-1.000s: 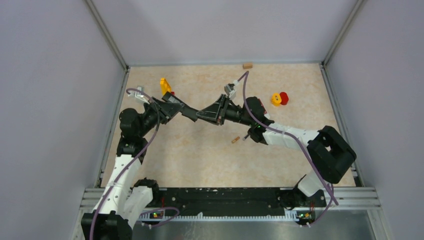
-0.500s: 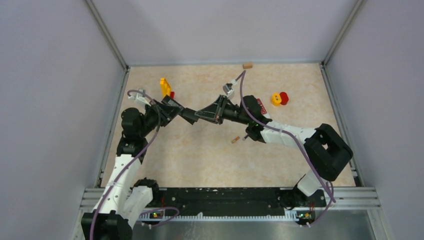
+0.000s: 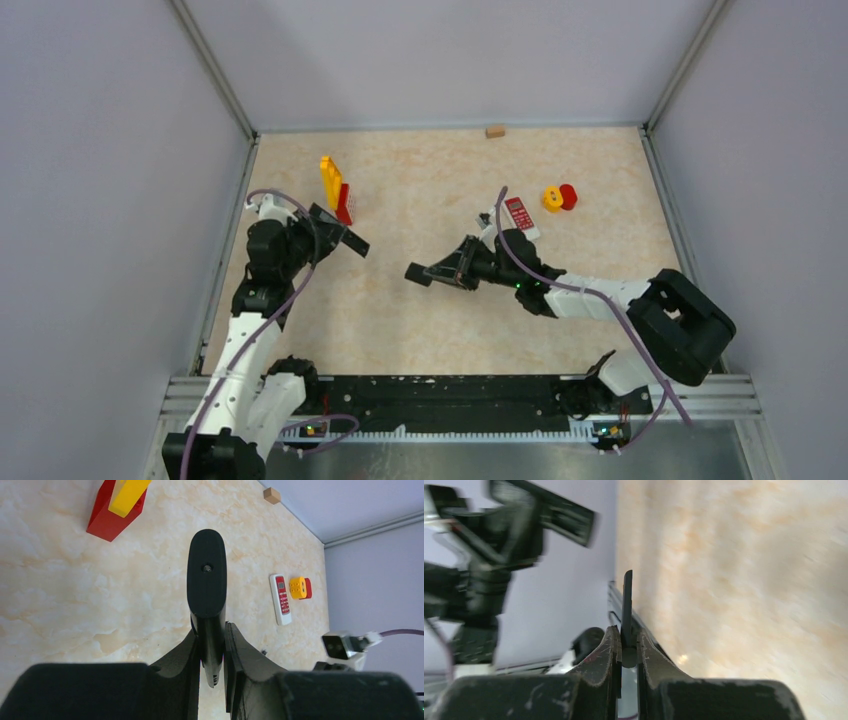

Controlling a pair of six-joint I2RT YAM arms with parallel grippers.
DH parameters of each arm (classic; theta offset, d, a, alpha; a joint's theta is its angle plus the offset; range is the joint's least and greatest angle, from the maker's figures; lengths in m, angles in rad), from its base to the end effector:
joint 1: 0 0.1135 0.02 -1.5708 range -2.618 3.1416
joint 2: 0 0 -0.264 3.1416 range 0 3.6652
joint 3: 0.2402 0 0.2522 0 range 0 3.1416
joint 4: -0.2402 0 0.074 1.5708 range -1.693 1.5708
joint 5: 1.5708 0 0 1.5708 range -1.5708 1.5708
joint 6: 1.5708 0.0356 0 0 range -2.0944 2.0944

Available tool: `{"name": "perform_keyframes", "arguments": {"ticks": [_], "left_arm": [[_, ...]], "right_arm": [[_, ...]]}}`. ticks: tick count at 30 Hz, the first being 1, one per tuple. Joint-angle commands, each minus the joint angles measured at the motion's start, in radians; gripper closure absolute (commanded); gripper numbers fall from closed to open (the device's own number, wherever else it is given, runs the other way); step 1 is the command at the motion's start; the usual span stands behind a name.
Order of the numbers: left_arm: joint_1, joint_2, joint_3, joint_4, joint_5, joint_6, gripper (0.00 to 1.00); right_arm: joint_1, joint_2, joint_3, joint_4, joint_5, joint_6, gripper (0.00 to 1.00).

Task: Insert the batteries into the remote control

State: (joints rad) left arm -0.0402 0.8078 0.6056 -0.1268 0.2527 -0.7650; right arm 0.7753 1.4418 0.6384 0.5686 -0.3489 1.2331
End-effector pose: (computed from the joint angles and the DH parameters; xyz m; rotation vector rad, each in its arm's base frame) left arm 0.1917 -0.0166 0.2788 -0.5281 1.8950 -0.7780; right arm 0.2085 0.2213 0.2157 0.1964 2.1586 1.6323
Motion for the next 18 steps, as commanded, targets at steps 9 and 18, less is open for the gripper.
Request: {"name": "perform_keyframes", "arguments": {"ticks": [9, 18], "left_arm": [[0.005, -0.030, -0.034, 0.233, 0.253, 0.001, 1.00], [0.005, -0.062, -0.046, 0.366, 0.390, 0.000, 1.00]], "right_arm": [[0.020, -0.013, -0.217, -0.085, 0.183, -0.007, 1.00], [0.024, -0.115, -0.220, -0.317, 0.282, -0.056, 0.63]]}}
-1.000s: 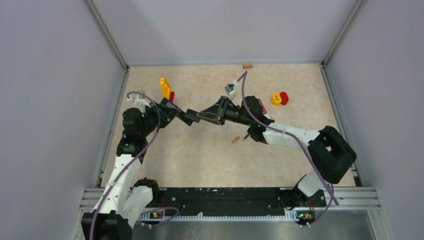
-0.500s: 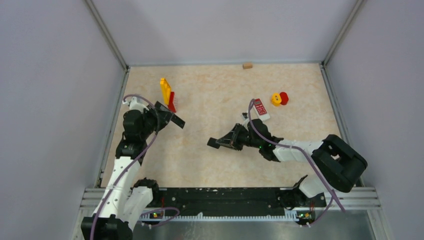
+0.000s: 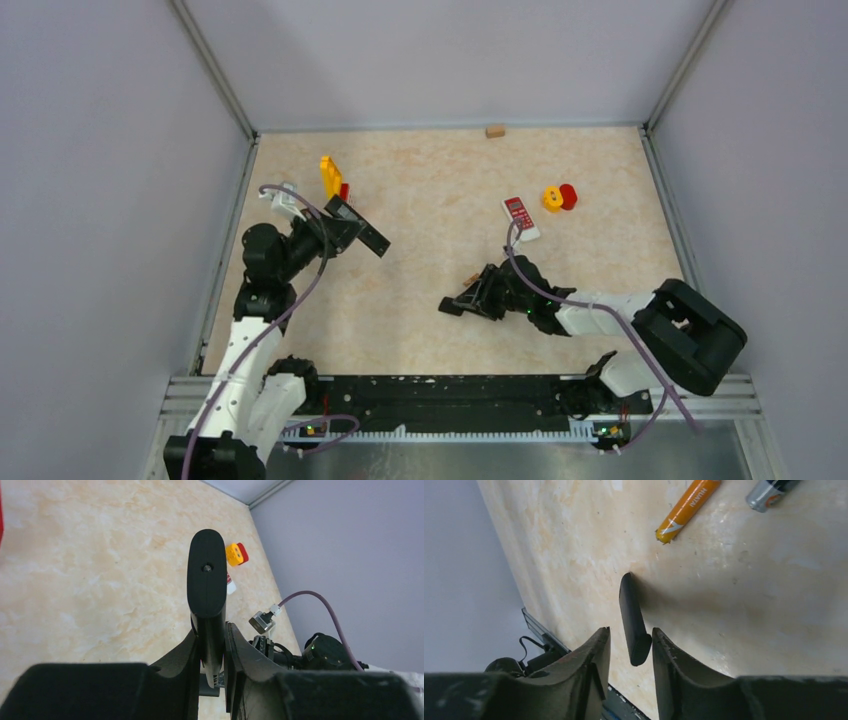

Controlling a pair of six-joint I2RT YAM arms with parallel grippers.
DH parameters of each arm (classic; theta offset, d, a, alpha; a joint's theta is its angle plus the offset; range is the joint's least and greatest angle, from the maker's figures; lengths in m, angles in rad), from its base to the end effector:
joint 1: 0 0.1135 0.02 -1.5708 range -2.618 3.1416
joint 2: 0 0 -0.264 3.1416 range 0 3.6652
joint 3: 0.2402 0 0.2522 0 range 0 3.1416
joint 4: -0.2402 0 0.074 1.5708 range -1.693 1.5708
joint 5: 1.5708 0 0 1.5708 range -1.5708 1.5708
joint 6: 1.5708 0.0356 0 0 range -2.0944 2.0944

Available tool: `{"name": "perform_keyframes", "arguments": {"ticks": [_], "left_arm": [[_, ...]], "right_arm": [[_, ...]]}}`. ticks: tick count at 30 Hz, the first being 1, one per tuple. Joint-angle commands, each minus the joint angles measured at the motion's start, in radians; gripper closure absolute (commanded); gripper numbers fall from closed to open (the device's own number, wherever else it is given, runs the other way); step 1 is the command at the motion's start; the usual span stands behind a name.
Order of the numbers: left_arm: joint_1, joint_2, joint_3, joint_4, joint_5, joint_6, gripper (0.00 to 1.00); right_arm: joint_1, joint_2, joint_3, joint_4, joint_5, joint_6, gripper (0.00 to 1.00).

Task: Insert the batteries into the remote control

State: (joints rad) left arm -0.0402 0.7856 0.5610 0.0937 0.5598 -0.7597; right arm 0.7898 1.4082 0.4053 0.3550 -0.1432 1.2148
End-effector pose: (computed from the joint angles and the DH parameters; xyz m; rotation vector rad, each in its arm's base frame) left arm 0.1879 -0.0265 0.2906 -0.2026 1.7885 -1.0581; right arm 0.1701 0.1788 0.1339 0.4431 2.4790 1.1518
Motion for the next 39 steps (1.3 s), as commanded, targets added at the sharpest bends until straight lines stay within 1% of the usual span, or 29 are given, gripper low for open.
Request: {"name": "perform_keyframes", "arguments": {"ticks": [1, 5, 8, 12, 14, 17, 20, 23, 24, 26, 28, 30, 33, 39], "left_arm": [[0.005, -0.041, -0.005, 0.157, 0.087, -0.010, 1.00], [0.004, -0.041, -0.006, 0.170, 0.102, -0.019, 1.00], [0.005, -0.044, -0.007, 0.173, 0.099, -0.024, 1.00], [0.004, -0.048, -0.007, 0.195, 0.112, -0.035, 1.00], [0.004, -0.047, -0.008, 0.222, 0.143, -0.040, 1.00], [0.005, -0.045, -0.016, 0.309, 0.232, -0.071, 1.00], [0.003, -0.042, -0.034, 0.452, 0.340, -0.140, 1.00], [0.003, -0.039, -0.043, 0.546, 0.415, -0.195, 1.00], [0.003, -0.040, -0.043, 0.560, 0.430, -0.204, 1.00], [0.002, -0.038, -0.043, 0.581, 0.448, -0.219, 1.00], [0.002, -0.037, -0.048, 0.617, 0.463, -0.235, 1.00], [0.001, -0.039, -0.051, 0.653, 0.477, -0.253, 1.00], [0.000, -0.044, -0.055, 0.665, 0.486, -0.260, 1.00], [-0.001, -0.045, -0.058, 0.666, 0.479, -0.259, 1.00]], "right_arm": [[0.008, -0.096, 0.017, -0.136, 0.089, -0.041, 0.59], [0.007, -0.168, 0.053, -0.273, 0.153, -0.090, 0.48], [-0.001, -0.219, 0.109, -0.403, 0.245, -0.154, 0.45], [-0.048, -0.220, 0.205, -0.531, 0.301, -0.245, 0.46], [-0.065, -0.188, 0.261, -0.604, 0.330, -0.277, 0.49], [-0.076, -0.125, 0.338, -0.677, 0.371, -0.303, 0.56], [-0.082, -0.088, 0.369, -0.679, 0.382, -0.310, 0.62], [-0.086, -0.059, 0.383, -0.640, 0.351, -0.318, 0.62], [-0.087, -0.044, 0.390, -0.612, 0.319, -0.333, 0.61], [-0.084, 0.010, 0.418, -0.563, 0.186, -0.369, 0.58], [-0.076, 0.074, 0.464, -0.569, 0.125, -0.384, 0.58], [-0.064, 0.111, 0.492, -0.581, 0.126, -0.395, 0.58], [-0.063, 0.108, 0.496, -0.569, 0.138, -0.397, 0.58], [-0.063, 0.107, 0.514, -0.618, 0.231, -0.391, 0.57]]}}
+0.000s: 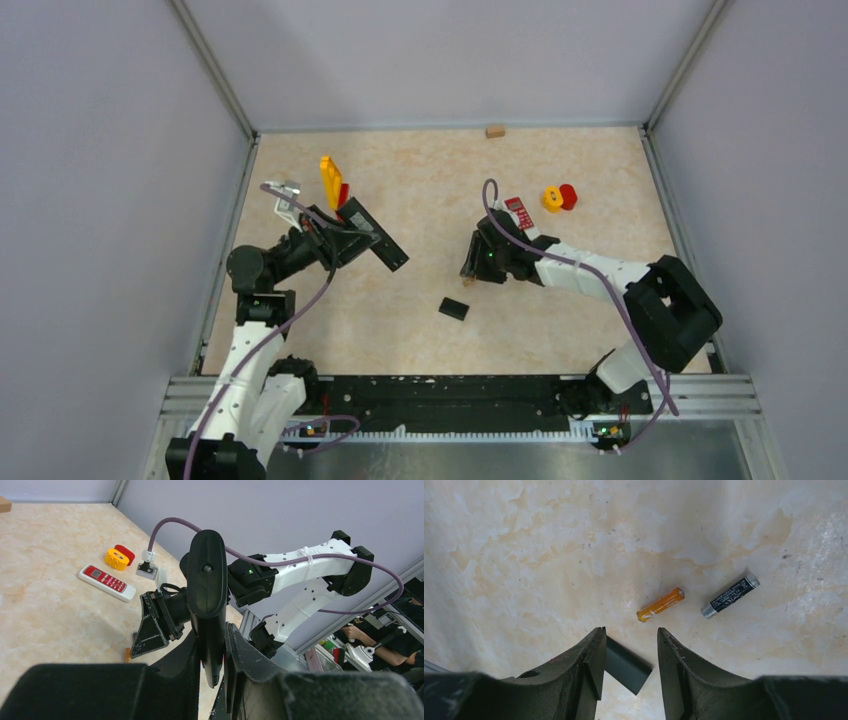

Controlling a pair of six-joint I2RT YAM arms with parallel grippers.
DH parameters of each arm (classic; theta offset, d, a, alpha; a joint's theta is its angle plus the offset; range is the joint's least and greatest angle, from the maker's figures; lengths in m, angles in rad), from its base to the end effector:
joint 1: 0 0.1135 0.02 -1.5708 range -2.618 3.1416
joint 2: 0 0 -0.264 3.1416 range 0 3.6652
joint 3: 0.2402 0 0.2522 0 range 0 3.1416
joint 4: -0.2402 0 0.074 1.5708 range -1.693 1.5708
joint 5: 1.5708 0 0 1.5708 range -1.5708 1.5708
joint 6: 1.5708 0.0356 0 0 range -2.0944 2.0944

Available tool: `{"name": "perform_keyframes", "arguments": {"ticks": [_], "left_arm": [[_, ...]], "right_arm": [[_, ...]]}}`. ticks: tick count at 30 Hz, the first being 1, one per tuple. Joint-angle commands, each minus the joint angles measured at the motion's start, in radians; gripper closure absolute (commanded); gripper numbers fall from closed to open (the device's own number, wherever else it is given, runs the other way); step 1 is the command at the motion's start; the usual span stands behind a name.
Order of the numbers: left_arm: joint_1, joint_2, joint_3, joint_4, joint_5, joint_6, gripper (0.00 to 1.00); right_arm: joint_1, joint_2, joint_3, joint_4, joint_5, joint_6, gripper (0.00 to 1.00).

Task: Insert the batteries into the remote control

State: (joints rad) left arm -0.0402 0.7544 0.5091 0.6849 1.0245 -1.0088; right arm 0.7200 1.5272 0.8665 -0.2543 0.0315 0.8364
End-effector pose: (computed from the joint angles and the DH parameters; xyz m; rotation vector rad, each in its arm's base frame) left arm 0.1622 -0.0370 0.3324 0.3589 1.4623 -1.4377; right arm 0.2305 0.2006 0.1874 0.1646 2.5858 0.5897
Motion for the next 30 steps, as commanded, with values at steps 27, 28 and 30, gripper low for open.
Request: {"name": "perform_keyframes", "arguments": {"ticks": [27, 28, 30], "left_arm": [[-0.001, 0.002, 0.006, -0.037, -0.041, 0.042, 1.00], [-0.001, 0.004, 0.006, -0.036, -0.042, 0.042, 1.00], [-0.001, 0.004, 0.006, -0.037, -0.043, 0.045, 1.00]], "right_arm": [[0.009, 0.151, 0.106, -0.009, 0.086, 0.069, 0.58], [0.009, 0.160, 0.111, -0.016, 0.090, 0.075, 0.58], [0.010, 0.177, 0.122, -0.036, 0.102, 0.086, 0.60]]}}
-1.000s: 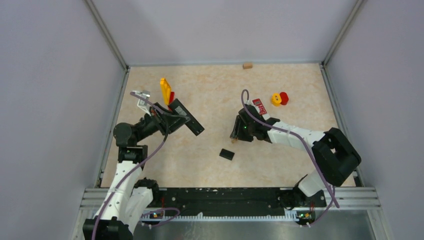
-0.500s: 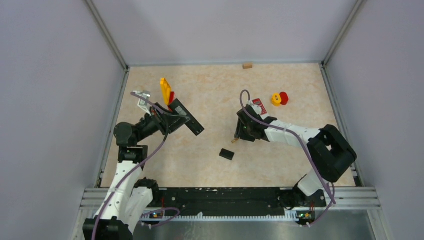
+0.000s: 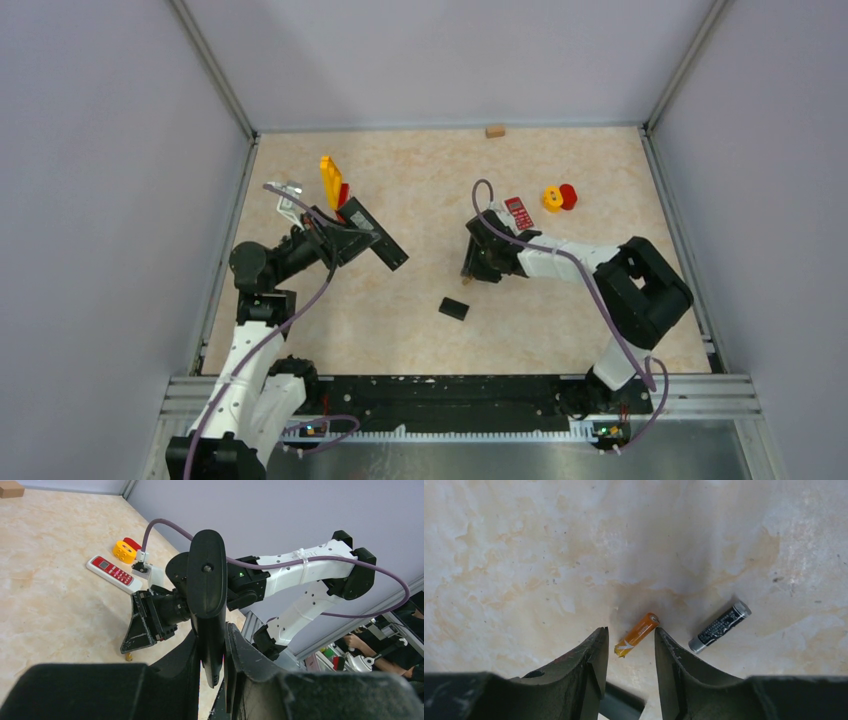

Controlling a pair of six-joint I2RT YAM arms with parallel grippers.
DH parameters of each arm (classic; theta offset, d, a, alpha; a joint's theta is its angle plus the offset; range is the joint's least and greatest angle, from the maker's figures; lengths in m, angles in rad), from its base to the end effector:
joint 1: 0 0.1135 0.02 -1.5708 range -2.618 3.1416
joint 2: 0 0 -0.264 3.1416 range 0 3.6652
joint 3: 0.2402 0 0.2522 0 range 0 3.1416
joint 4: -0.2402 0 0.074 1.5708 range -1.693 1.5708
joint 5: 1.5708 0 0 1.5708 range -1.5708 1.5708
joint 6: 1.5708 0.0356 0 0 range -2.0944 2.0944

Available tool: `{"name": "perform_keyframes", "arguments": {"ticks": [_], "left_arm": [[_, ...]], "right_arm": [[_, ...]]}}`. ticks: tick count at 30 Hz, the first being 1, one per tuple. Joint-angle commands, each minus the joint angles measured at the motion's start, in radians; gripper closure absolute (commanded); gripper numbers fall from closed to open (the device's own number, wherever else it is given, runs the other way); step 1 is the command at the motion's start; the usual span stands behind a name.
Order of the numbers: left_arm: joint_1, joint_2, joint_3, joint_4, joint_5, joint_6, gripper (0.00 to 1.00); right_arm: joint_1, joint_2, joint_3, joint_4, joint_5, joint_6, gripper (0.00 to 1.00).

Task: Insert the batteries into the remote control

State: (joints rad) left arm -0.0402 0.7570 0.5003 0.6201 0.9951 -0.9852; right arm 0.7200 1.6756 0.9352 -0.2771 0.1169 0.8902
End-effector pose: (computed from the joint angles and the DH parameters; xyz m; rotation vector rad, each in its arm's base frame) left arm 0.1662 -0.0366 0.3238 0.2974 1.5084 -1.4308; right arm 0.2481 0.2121 0.1621 0.2684 2.6295 0.4338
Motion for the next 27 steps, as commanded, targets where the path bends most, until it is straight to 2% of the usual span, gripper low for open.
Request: {"name": "perform_keyframes", "arguments": {"ticks": [1, 7, 12, 16, 20, 23, 27], "left_arm": [[-0.001, 0.001, 0.016, 0.025, -0.017, 0.022, 1.00], [-0.001, -0.027, 0.021, -0.074, -0.076, 0.087, 1.00], [-0.001, -0.050, 0.025, -0.137, -0.109, 0.127, 1.00], [-0.002, -0.059, 0.030, -0.160, -0.117, 0.143, 1.00], [-0.001, -0.062, 0.032, -0.172, -0.129, 0.151, 1.00], [-0.001, -0.060, 0.035, -0.179, -0.134, 0.151, 1.00], [-0.001, -0.058, 0.037, -0.194, -0.143, 0.154, 1.00]], "right_arm": [[0.011, 0.033, 0.057, -0.019, 0.021, 0.034, 0.63], [0.041, 0.080, 0.110, -0.105, 0.083, -0.002, 0.73], [0.081, 0.152, 0.189, -0.205, 0.167, -0.041, 0.74], [0.104, 0.186, 0.237, -0.253, 0.226, -0.058, 0.84], [0.117, 0.203, 0.268, -0.291, 0.274, -0.080, 0.86], [0.119, 0.214, 0.276, -0.294, 0.285, -0.110, 0.85], [0.121, 0.168, 0.236, -0.200, 0.276, -0.167, 0.98]]}}
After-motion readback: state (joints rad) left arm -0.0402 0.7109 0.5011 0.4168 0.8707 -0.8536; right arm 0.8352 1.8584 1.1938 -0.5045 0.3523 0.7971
